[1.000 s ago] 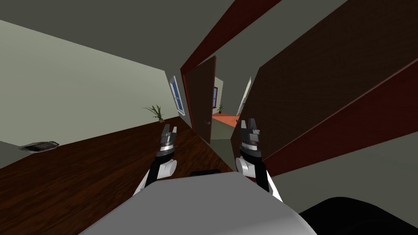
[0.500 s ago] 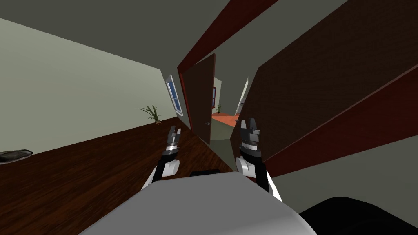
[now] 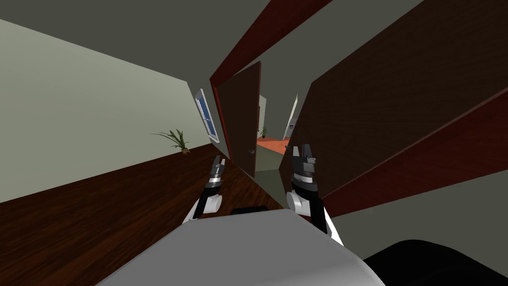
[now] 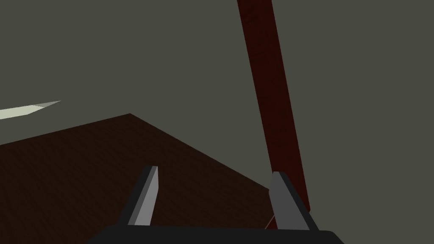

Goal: Push the door open

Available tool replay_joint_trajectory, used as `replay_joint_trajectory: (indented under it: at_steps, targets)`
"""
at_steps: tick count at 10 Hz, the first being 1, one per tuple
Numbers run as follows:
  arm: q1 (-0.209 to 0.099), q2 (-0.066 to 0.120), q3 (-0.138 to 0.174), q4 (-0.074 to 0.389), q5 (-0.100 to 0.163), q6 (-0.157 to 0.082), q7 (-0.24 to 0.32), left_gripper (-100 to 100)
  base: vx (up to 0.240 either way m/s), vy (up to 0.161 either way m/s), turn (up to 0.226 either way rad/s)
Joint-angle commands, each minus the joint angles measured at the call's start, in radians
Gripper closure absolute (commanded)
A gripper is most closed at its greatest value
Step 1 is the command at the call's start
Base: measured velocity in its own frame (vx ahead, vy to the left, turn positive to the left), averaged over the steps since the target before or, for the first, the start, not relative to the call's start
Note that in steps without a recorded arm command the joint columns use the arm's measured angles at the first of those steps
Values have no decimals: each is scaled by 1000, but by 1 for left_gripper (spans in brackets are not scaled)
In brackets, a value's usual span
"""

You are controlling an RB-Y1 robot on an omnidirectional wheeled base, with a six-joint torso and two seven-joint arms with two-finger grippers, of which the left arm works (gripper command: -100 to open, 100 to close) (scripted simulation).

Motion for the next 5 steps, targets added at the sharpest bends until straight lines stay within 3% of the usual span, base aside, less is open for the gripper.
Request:
replay_joint_trajectory:
  at_steps: [1,5]
  targets:
    - [-9,-2,-8,31,-3,-8,1,-100,61,49,-50]
    - [-49,5,-48,156,-12,-27,18,-100,69,56,-103]
